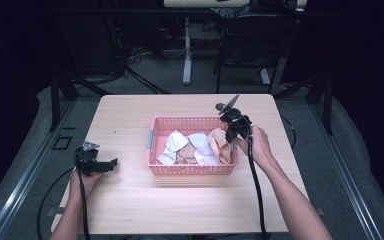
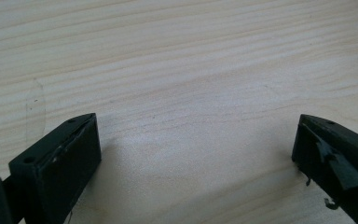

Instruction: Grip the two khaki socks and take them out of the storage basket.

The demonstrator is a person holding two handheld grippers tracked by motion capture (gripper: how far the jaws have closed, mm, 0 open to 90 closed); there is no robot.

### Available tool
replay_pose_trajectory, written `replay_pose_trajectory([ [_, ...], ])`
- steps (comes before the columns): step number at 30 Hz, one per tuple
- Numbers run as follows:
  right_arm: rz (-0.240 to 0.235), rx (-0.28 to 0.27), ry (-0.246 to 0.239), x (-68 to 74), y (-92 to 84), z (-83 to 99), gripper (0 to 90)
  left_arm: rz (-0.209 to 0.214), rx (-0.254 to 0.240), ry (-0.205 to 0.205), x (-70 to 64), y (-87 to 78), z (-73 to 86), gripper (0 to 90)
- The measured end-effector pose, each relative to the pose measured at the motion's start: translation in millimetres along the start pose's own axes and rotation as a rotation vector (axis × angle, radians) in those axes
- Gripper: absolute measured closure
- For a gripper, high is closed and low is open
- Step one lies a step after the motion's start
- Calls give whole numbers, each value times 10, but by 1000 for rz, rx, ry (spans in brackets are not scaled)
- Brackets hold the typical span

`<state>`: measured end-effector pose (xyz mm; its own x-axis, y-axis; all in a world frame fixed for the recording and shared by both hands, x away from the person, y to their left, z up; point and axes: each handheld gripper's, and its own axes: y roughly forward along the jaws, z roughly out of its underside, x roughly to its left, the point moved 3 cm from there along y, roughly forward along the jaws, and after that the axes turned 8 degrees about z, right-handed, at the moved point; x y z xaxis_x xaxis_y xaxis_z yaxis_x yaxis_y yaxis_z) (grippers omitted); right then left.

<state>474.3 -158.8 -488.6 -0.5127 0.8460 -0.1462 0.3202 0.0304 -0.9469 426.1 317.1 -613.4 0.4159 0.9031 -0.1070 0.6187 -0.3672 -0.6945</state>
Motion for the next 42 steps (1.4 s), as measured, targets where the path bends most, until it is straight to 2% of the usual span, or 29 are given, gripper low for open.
replay_pose_trajectory([
  [9,-14,-68,-11,1,-228,-58,885,1,1,-1,0,0,0,10],
  [11,-24,-113,15,11,-281,-77,885,1,0,0,0,0,0,10],
  [12,-25,-97,-2,-6,-325,-83,886,1,0,1,1,0,0,10],
  [13,-34,-114,11,0,-344,-92,886,1,1,-1,0,0,0,10],
  [15,-28,-112,-1,-8,-397,-103,887,1,0,1,1,0,0,10],
  [24,-41,-150,4,-21,-535,-143,888,1,0,1,0,0,0,10],
  [32,-81,-144,16,-67,-599,-188,888,0,0,1,0,0,0,10],
  [35,-82,-139,5,-73,-623,-211,888,1,0,1,0,0,0,10],
  [36,-80,-141,17,-62,-630,-220,888,1,0,1,1,0,0,10],
  [37,-82,-130,0,-72,-649,-228,888,1,0,1,1,0,0,10],
  [40,-91,-116,-7,-77,-694,-257,888,1,0,1,0,0,0,10],
  [41,-93,-127,-4,-76,-698,-272,888,0,0,1,0,0,0,10],
  [42,-98,-111,-10,-85,-722,-281,888,1,0,1,0,0,0,10],
])
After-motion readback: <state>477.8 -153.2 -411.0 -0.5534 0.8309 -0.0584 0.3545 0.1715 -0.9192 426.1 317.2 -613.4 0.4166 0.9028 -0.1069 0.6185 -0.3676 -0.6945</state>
